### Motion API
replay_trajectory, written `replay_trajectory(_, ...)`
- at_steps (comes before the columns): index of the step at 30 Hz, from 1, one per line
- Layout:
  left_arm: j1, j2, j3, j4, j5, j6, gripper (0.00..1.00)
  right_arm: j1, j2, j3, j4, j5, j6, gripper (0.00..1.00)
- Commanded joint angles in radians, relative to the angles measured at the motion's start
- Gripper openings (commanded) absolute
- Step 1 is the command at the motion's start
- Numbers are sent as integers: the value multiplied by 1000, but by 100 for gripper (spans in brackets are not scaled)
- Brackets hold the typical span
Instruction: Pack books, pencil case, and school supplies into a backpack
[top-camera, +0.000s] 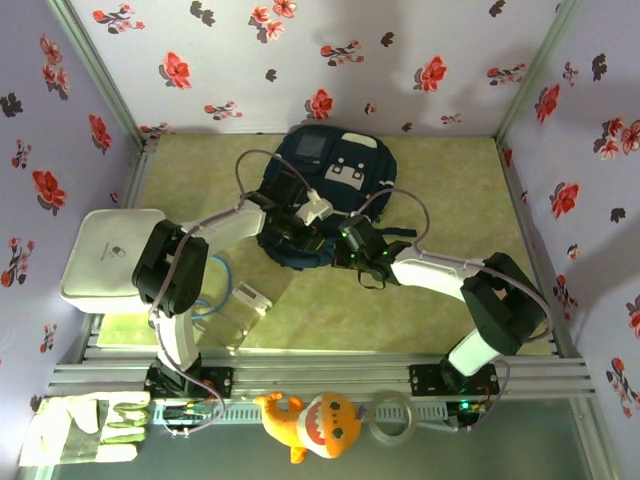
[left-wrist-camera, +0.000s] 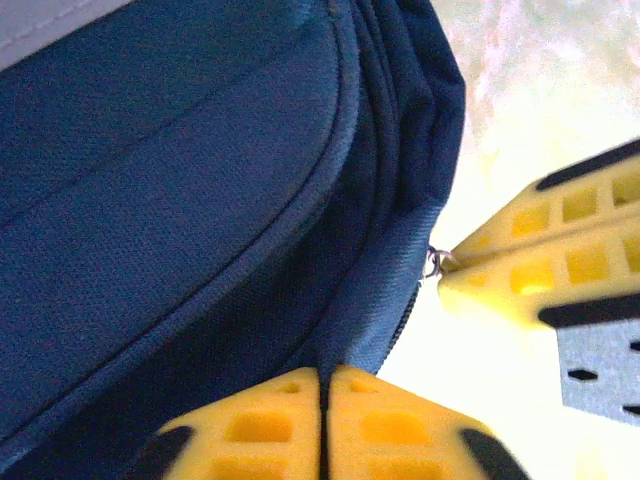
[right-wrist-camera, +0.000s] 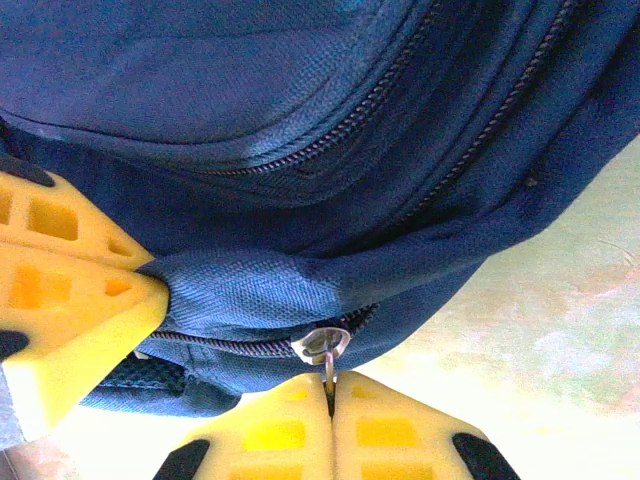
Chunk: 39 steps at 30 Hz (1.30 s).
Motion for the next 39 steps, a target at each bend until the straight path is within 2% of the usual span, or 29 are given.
replay_trajectory(1, 13, -32, 12, -37, 11, 33, 0, -24, -51, -17, -52, 87, 18, 0)
replay_trajectory(9, 23, -133, 19, -163, 7, 47, 0, -109, -93, -14, -136, 180, -69, 0)
replay_trajectory(20, 23, -297, 40, -286, -27, 70, 0, -240, -115, 66, -147, 187, -216, 0)
replay_trajectory(27, 23, -345, 5, -295, -26, 65, 0, -331, -42, 125, -134, 156, -195, 0)
replay_trajectory(34, 13, -314, 2, -290, -13, 27, 0, -342, -28, 150, -164, 92, -156, 0)
replay_trajectory(35, 9, -307, 10, -290, -14, 16, 5, -342, -41, 150, -174, 74, -157, 4)
replay_trajectory(36, 8, -301, 20, -287, -13, 4, 19, -342, -59, 145, -180, 57, -157, 11)
replay_trajectory(39, 7, -286, 44, -273, -39, -17, 48, -342, -135, 101, -174, 43, -147, 45)
